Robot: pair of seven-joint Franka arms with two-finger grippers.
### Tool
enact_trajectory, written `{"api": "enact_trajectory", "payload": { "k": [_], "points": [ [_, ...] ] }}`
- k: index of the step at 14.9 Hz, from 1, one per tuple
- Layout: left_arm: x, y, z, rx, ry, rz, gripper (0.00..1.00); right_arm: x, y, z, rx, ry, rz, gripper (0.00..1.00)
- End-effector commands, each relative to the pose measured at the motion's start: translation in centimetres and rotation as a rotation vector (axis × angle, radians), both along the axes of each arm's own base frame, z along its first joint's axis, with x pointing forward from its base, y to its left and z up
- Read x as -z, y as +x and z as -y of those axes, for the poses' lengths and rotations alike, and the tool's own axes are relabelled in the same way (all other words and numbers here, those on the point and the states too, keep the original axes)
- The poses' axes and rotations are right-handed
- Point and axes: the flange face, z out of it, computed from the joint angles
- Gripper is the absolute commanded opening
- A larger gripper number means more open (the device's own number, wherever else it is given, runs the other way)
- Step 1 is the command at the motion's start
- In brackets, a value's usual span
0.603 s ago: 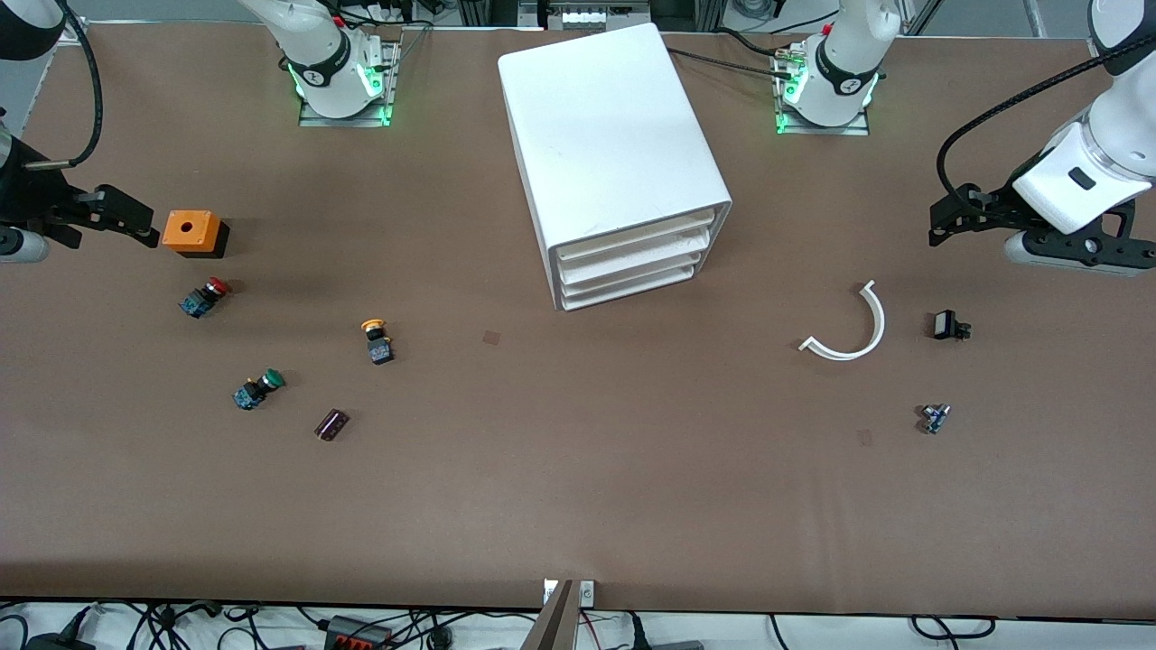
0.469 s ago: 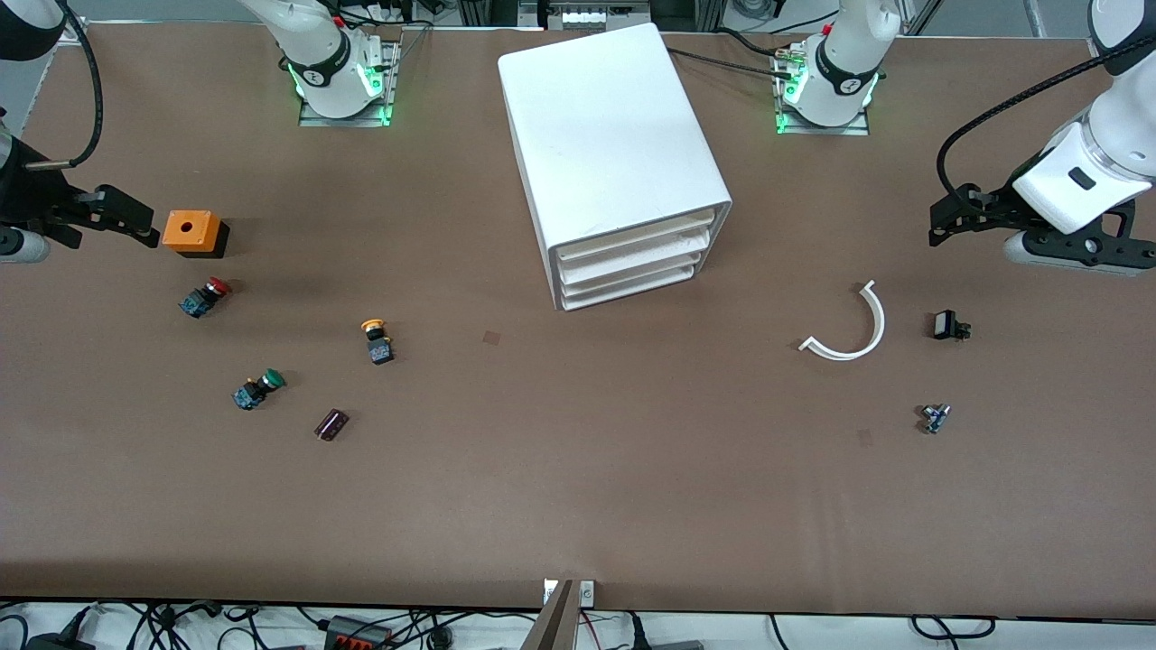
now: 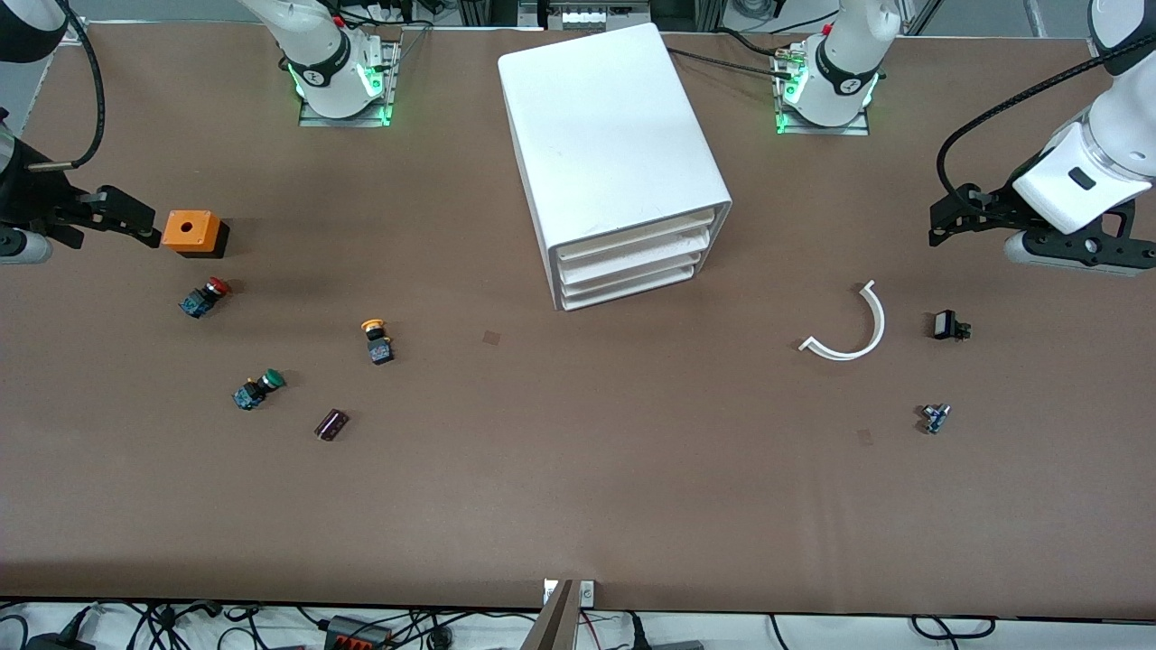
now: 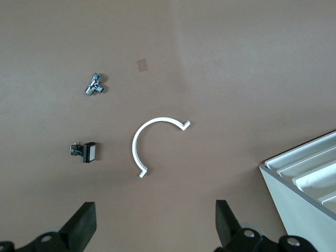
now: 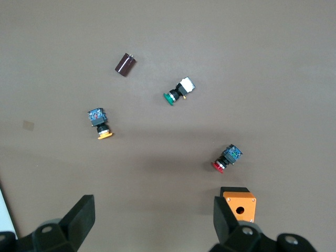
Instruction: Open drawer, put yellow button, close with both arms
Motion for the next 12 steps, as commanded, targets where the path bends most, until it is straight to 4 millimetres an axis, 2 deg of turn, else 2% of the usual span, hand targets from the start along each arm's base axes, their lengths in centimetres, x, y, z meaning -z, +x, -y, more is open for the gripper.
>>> {"api": "enact_trajectory", "payload": {
  "k": [1, 4, 5, 7, 10, 12],
  "points": [
    [-0.3, -0.5, -0.2, 0.008, -0.008, -0.012, 1.0, 0.7, 0.0, -0.2, -0.013, -0.016, -0.006, 1.0],
    [0.3, -0.6, 0.6, 0.021, -0.01, -0.043, 1.0, 2.0, 0.9, -1.2, -0.024, -0.004, -0.018, 1.0],
    [1.4, -0.6, 0.8, 0.025, -0.019, -0.094, 1.0, 2.7, 1.4, -2.1, -0.036, -0.003, -0.016, 1.0],
    [1.6, -0.9, 0.8, 0.033, -0.018, -0.172, 1.0, 4.6, 2.3, -3.7, -0.052, -0.005, -0.03, 1.0],
    [2.1, -1.4, 3.0, 0.046, -0.152, -0.266, 1.0, 8.9, 4.0, -6.0, -0.089, -0.005, -0.065, 1.0],
    [4.3, -1.5, 5.3, 0.061, -0.295, -0.375, 1.0, 11.4, 5.0, -8.4, -0.126, -0.008, -0.071, 1.0]
  ]
}}
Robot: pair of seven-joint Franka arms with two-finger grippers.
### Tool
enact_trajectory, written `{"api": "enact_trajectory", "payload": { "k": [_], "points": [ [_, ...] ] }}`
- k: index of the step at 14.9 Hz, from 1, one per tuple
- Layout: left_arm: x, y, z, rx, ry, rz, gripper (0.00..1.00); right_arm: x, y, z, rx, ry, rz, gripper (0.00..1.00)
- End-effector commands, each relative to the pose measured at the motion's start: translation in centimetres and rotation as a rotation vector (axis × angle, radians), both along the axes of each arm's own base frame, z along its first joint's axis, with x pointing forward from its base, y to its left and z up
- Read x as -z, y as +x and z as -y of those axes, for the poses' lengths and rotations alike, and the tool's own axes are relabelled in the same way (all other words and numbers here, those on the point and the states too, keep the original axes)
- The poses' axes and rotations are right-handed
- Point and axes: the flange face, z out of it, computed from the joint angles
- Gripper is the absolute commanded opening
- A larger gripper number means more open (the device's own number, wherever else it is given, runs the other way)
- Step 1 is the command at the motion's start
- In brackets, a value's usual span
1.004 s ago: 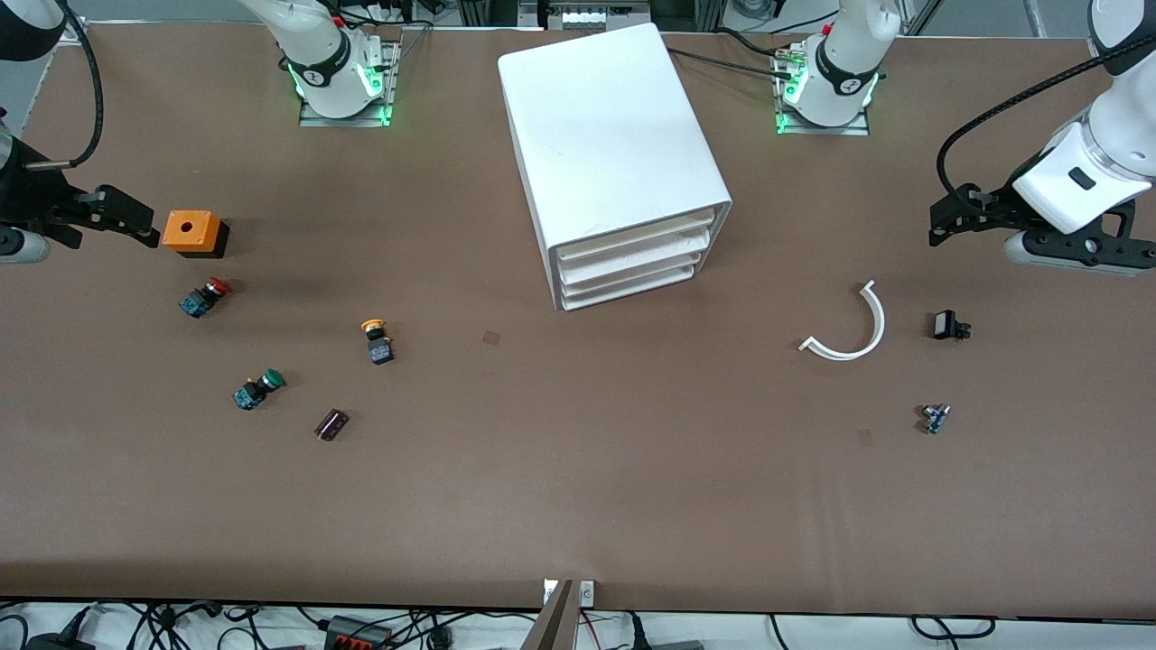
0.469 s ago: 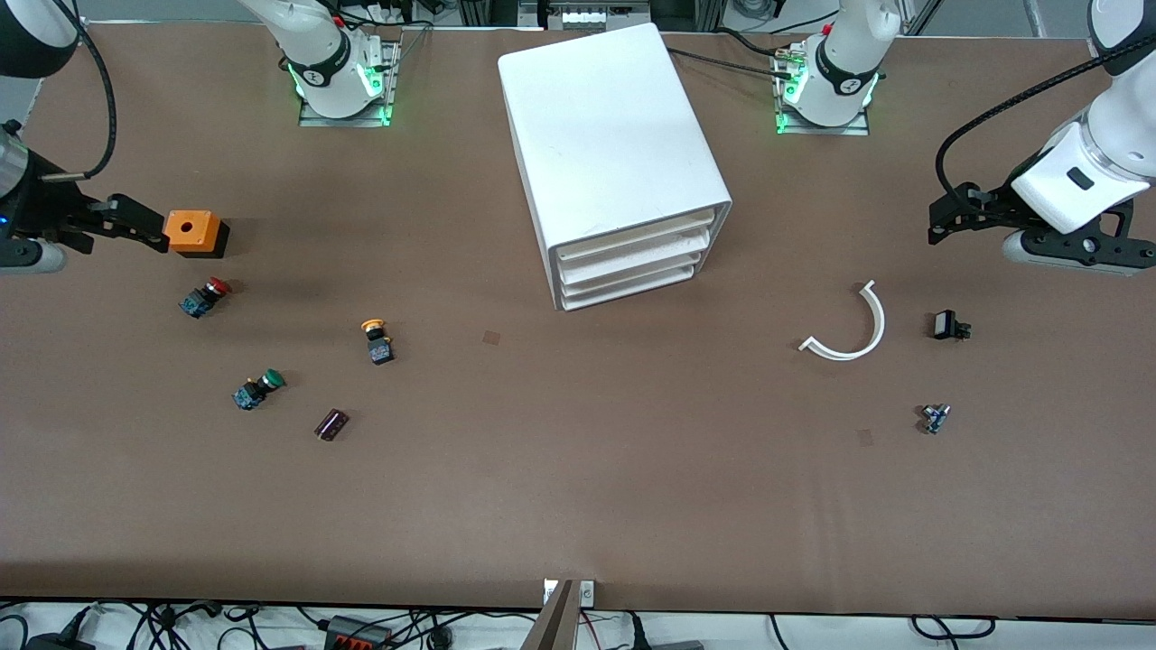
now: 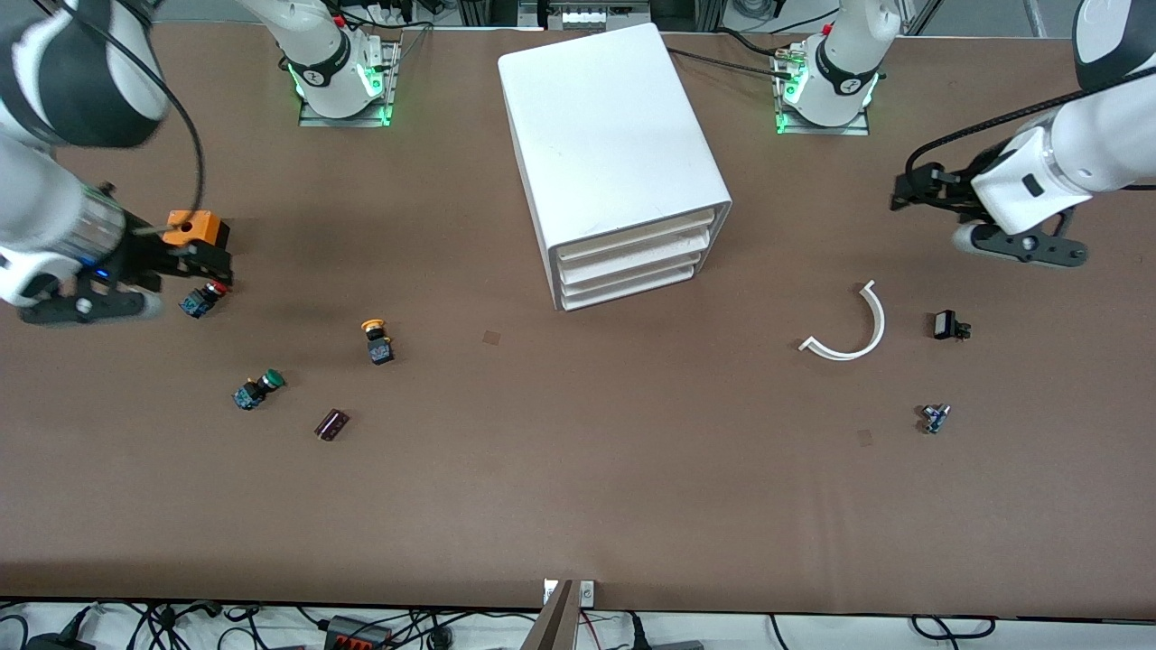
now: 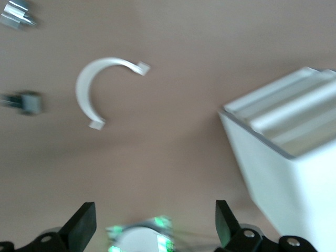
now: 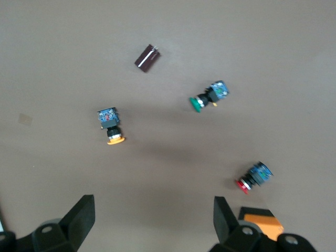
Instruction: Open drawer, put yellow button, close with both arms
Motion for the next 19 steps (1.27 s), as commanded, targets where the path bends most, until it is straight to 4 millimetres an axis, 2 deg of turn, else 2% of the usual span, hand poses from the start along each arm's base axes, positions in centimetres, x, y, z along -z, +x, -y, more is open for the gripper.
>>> {"api": "enact_trajectory", "payload": {
  "k": [1, 3, 5, 7, 9, 12, 14, 15, 17, 19],
  "points": [
    [2.6, 1.1, 3.3, 0.046, -0.145, -0.105, 1.0, 3.4, 1.2, -3.4, -0.046, -0.004, -0.006, 1.0],
    [5.1, 1.9, 6.2, 0.104, -0.227, -0.146, 1.0, 7.4, 2.3, -5.6, -0.078, -0.007, -0.016, 1.0],
    [8.6, 2.9, 7.8, 0.156, -0.384, -0.183, 1.0, 10.6, 2.9, -7.0, -0.098, -0.01, -0.028, 1.0],
    [12.7, 4.1, 8.1, 0.198, -0.565, -0.188, 1.0, 13.6, 3.1, -8.0, -0.114, -0.017, -0.053, 1.0],
    [15.9, 4.8, 8.6, 0.209, -0.666, -0.165, 1.0, 16.6, 3.5, -9.1, -0.135, -0.018, -0.055, 1.0],
    [18.9, 4.5, 9.6, 0.156, -0.799, -0.083, 0.99, 20.7, 3.8, -9.6, -0.156, -0.02, -0.067, 1.0],
    [21.3, 3.8, 9.8, 0.189, -0.875, -0.024, 0.94, 22.5, 3.7, -10.5, -0.204, -0.018, -0.076, 1.0],
    [23.0, 3.4, 9.8, 0.203, -0.912, -0.016, 0.89, 23.6, 3.8, -10.5, -0.245, -0.012, -0.076, 1.0],
    [24.8, 2.3, 10.2, 0.19, -0.987, -0.015, 0.76, 25.1, 3.7, -10.7, -0.263, -0.01, -0.083, 1.0],
    [26.4, 1.5, 12.2, 0.223, -1.036, -0.025, 0.64, 25.8, 3.4, -11.9, -0.278, 0.004, -0.086, 1.0]
  ]
}}
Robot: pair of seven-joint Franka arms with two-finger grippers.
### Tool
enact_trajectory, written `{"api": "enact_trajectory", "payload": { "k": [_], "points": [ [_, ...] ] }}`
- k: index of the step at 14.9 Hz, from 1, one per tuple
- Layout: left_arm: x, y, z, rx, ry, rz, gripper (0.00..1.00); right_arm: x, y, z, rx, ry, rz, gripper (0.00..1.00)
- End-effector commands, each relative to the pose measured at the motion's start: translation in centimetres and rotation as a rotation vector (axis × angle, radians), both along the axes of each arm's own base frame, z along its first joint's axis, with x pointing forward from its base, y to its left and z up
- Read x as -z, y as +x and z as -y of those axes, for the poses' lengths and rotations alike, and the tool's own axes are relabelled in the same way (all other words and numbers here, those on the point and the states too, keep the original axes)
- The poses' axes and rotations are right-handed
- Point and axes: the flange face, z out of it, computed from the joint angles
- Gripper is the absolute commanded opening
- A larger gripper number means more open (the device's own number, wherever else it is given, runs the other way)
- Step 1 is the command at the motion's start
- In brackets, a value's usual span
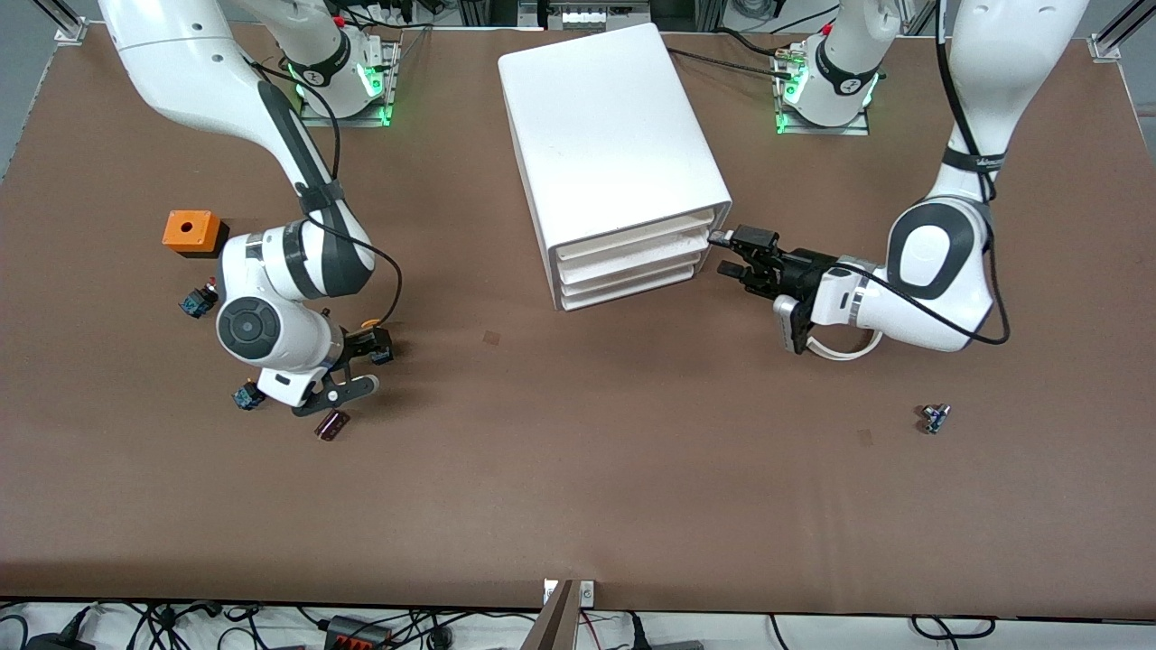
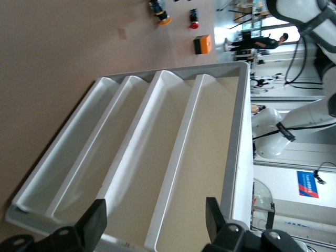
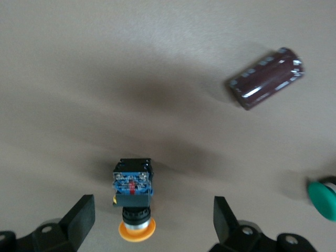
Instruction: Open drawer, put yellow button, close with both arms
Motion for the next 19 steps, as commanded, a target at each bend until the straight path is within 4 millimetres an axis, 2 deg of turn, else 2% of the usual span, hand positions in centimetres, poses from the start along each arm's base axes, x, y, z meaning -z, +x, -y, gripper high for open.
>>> {"api": "enact_trajectory", "payload": {
  "k": [1, 3, 5, 9, 11, 12, 15, 16, 18, 19],
  "points": [
    [1.7, -1.1, 2.0, 0.023, -0.068, 0.018, 0.62, 0.6, 0.0, -1.2, -0.037, 0.014, 0.002, 1.0],
    [2.0, -1.3, 2.1, 0.029, -0.069, 0.013, 0.54, 2.2, -0.4, -1.2, -0.036, 0.008, -0.025, 1.0],
    [2.4, -2.3, 3.6, 0.057, -0.081, -0.002, 0.5, 3.4, -0.8, -1.1, -0.035, 0.002, -0.052, 1.0],
    [2.9, -3.0, 4.2, 0.067, -0.082, -0.017, 0.44, 4.8, -1.4, -1.4, -0.026, -0.007, -0.076, 1.0],
    [3.1, -3.4, 4.6, 0.08, -0.084, -0.017, 0.34, 4.9, -1.5, -1.9, -0.03, -0.004, -0.079, 1.0],
    [3.2, -3.7, 5.2, 0.091, -0.086, -0.017, 0.25, 4.9, -1.6, -1.9, -0.03, -0.004, -0.08, 0.96],
    [3.6, -3.5, 5.2, 0.09, -0.084, -0.018, 0.04, 5.4, -1.8, -1.8, -0.027, -0.007, -0.095, 0.84],
    [3.4, -3.2, 5.0, 0.089, -0.082, -0.009, 0.02, 5.6, -1.9, -1.7, -0.027, -0.009, -0.103, 0.79],
    [3.2, -2.1, 4.4, 0.081, -0.071, 0.009, 0.02, 5.6, -2.1, -1.7, -0.025, -0.012, -0.121, 0.57],
    [3.8, -1.3, 3.8, 0.067, -0.069, 0.01, 0.02, 5.7, -2.1, -1.7, -0.024, -0.013, -0.122, 0.46]
  ]
}}
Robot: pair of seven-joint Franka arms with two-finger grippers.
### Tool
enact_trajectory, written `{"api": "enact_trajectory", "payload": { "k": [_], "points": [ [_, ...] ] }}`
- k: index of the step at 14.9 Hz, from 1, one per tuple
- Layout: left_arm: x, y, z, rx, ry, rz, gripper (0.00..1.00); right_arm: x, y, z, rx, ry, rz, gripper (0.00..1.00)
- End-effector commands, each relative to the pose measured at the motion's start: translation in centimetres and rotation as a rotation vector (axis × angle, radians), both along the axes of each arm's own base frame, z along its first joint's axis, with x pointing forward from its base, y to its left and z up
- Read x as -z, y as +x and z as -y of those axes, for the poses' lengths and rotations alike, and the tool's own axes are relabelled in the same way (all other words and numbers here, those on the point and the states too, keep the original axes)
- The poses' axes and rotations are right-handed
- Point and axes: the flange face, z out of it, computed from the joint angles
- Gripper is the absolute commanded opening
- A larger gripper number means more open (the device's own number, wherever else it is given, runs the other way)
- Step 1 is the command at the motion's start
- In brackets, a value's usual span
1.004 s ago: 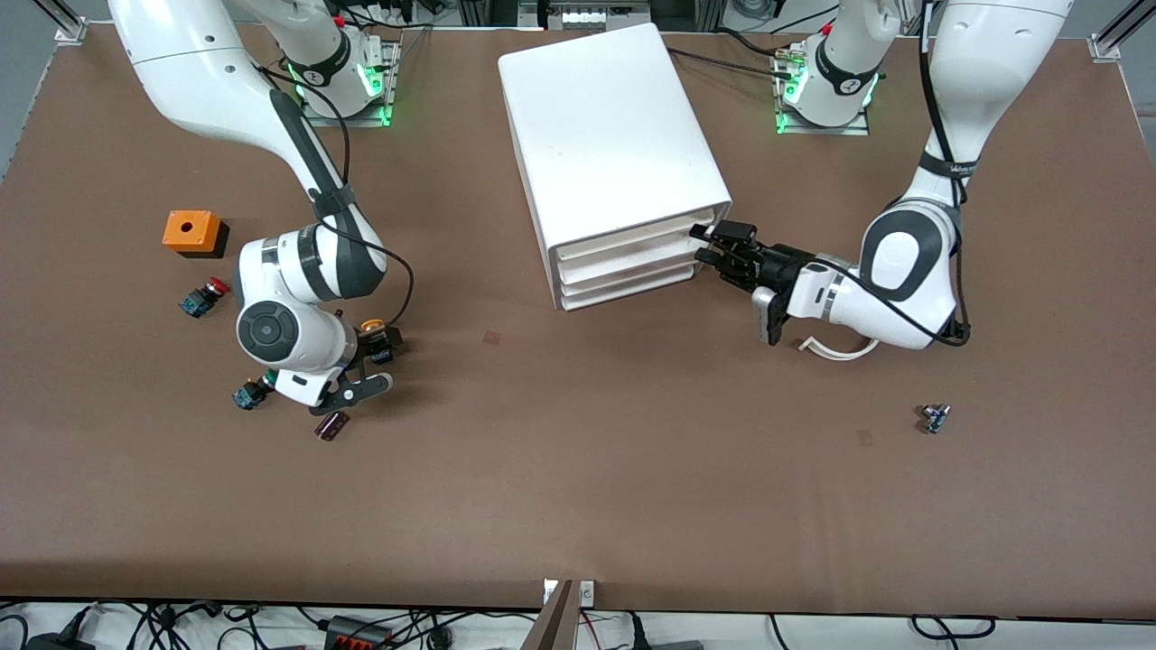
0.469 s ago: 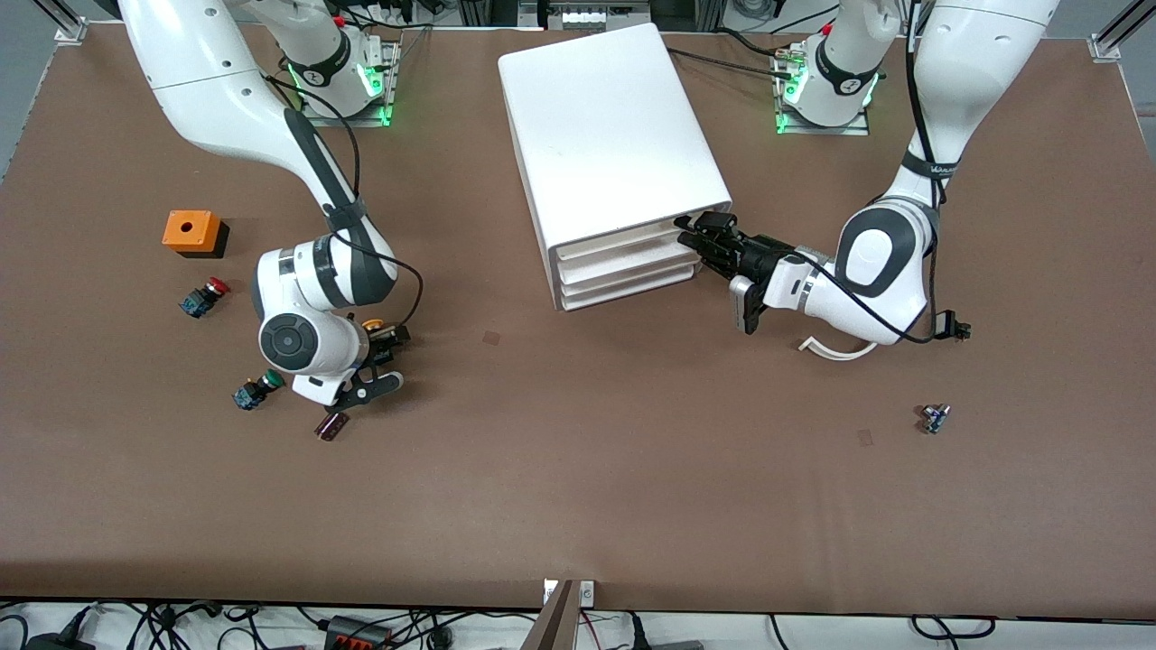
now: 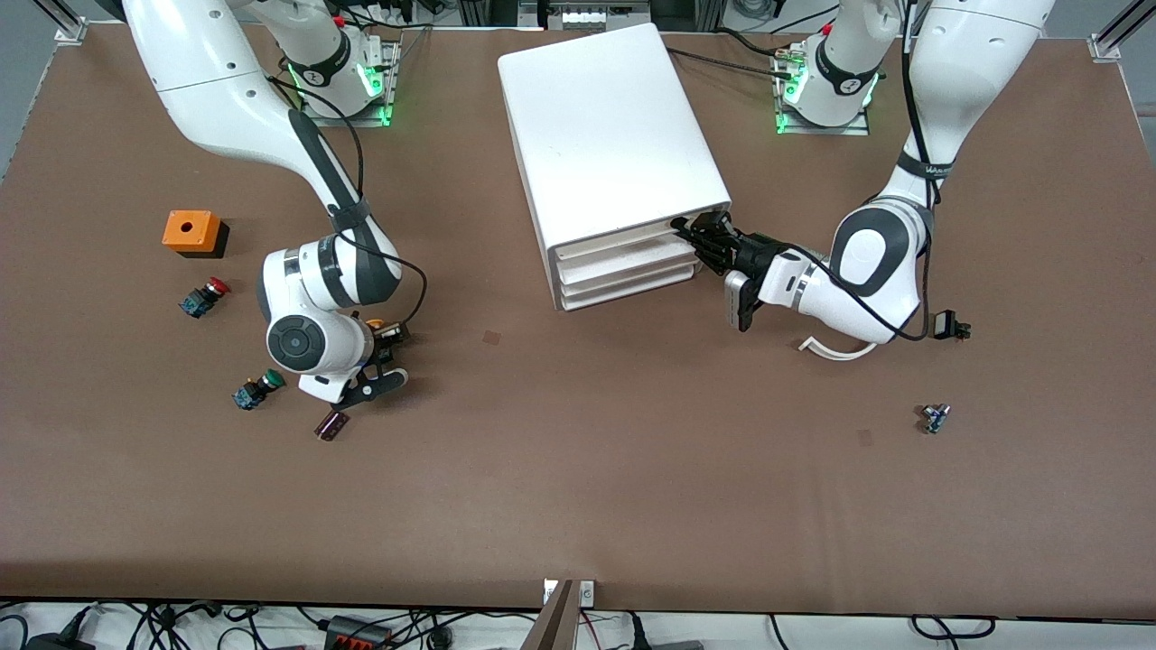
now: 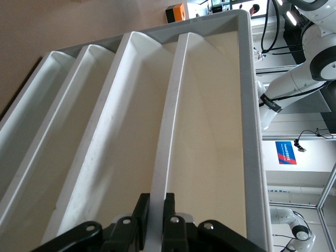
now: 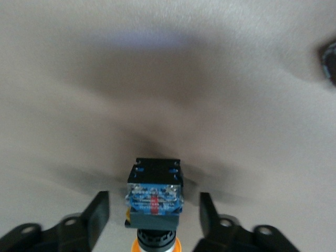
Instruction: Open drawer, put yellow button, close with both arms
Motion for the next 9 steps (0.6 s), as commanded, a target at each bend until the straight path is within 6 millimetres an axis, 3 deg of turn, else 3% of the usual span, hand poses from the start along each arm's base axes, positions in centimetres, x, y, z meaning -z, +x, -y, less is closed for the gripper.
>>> {"api": "enact_trajectory", "payload": {
  "k": [1, 4, 6, 9],
  "points": [
    [1.0, 2.8, -1.8, -0.055, 0.016, 0.015, 0.02, 0.1, -0.2, -0.1, 0.005, 0.003, -0.019, 0.34],
    [1.8, 6.8, -3.6, -0.065, 0.036, 0.066, 0.02, -0.7, 0.0, -0.1, 0.004, 0.006, -0.01, 0.03],
    [2.3, 9.5, -5.0, -0.072, 0.057, 0.1, 0.02, -2.5, 1.0, -0.6, -0.001, 0.022, 0.02, 0.0],
    [2.9, 10.8, -5.5, -0.083, 0.063, 0.111, 0.03, -7.5, 3.6, -1.1, 0.006, 0.044, 0.067, 0.0]
  ]
}}
